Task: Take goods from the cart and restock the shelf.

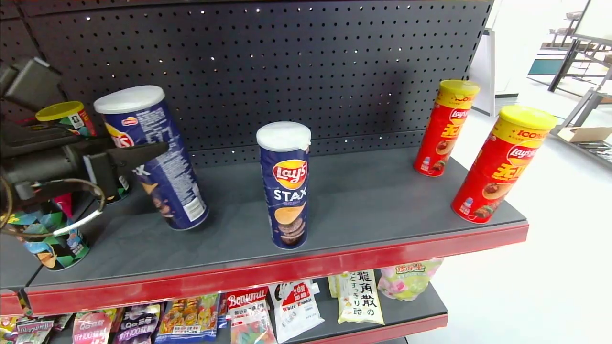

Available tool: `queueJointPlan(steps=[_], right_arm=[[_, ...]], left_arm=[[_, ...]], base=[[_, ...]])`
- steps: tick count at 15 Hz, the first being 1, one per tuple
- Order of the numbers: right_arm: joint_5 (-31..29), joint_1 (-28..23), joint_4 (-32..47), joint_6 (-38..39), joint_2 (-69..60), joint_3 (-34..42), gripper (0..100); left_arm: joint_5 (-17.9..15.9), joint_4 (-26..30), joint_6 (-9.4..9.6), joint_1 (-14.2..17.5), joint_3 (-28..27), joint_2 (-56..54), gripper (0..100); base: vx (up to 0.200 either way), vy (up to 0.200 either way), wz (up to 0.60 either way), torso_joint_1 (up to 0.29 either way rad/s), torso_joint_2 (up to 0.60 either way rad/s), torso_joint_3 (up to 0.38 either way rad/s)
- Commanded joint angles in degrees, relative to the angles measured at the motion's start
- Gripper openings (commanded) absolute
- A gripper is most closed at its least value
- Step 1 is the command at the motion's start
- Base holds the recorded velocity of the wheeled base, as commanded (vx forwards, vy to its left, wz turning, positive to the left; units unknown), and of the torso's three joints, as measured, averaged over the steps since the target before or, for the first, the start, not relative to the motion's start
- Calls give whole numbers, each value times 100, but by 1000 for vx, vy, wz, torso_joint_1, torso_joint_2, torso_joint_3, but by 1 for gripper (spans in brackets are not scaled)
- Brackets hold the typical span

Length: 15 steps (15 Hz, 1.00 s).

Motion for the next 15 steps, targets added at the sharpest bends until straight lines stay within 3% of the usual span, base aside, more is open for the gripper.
queueJointPlan(steps=[1, 8, 15], right_arm=[[1, -1, 0, 2, -3, 1, 100], [1, -1, 0, 2, -3, 1, 100], [1, -1, 0, 2, -3, 1, 100]], left_arm=[[109, -132, 6, -419, -540, 1020, 0], [206, -326, -38, -1130, -2368, 2716, 0], [206, -695, -30, -1526, -2772, 3419, 0]], base=[[0, 0, 0, 0, 0, 0], [0, 0, 0, 0, 0, 0], [0, 0, 0, 0, 0, 0]])
